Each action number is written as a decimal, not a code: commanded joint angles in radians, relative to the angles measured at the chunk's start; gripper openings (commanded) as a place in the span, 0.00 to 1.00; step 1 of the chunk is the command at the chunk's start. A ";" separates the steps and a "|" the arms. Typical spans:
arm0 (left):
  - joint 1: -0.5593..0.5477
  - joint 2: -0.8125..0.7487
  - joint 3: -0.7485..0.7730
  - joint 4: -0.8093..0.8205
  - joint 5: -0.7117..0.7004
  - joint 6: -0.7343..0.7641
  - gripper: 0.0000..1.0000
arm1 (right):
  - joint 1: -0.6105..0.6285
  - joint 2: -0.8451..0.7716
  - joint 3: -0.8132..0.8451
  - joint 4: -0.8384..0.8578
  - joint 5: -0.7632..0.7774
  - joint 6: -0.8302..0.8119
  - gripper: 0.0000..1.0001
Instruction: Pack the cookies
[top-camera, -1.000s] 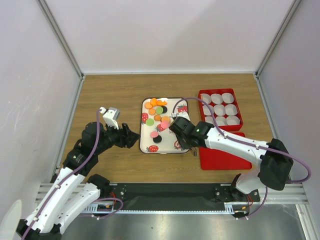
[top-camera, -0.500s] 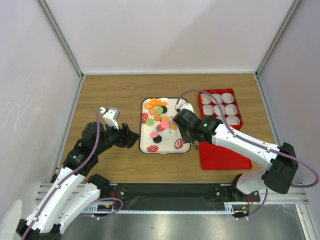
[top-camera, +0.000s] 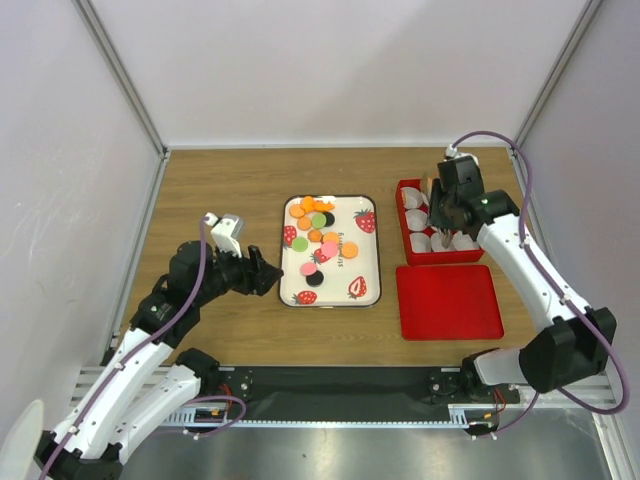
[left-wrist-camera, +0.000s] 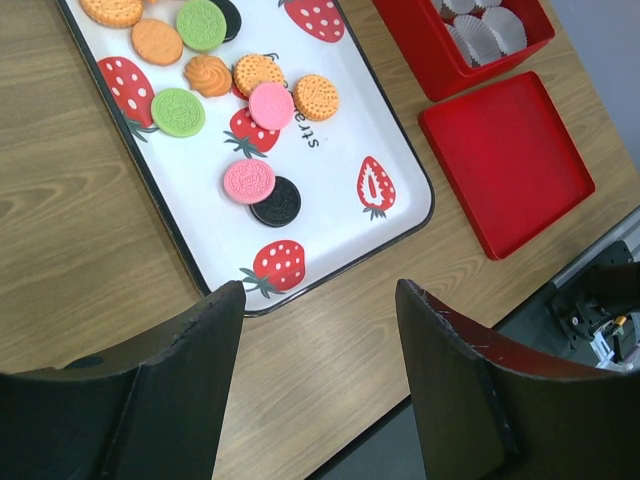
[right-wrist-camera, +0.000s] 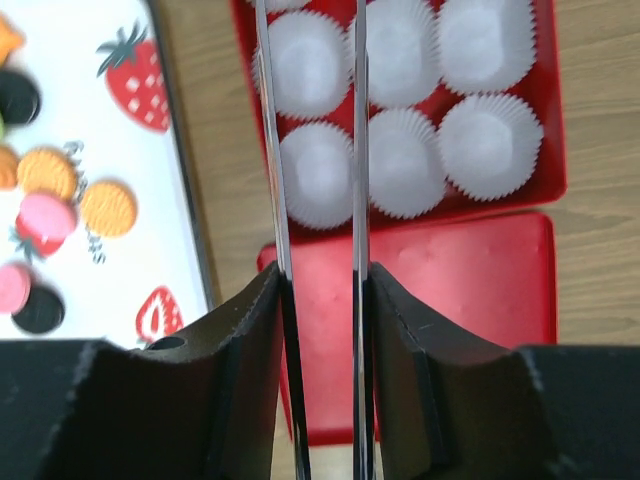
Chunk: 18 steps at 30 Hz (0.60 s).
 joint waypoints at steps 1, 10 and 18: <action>-0.009 0.010 0.002 0.014 0.006 0.012 0.68 | -0.078 0.048 0.036 0.091 -0.080 -0.037 0.34; -0.018 0.034 0.005 0.008 -0.012 0.009 0.68 | -0.207 0.202 0.038 0.195 -0.155 -0.054 0.34; -0.026 0.036 0.008 -0.003 -0.045 0.001 0.67 | -0.232 0.309 0.055 0.256 -0.186 -0.046 0.33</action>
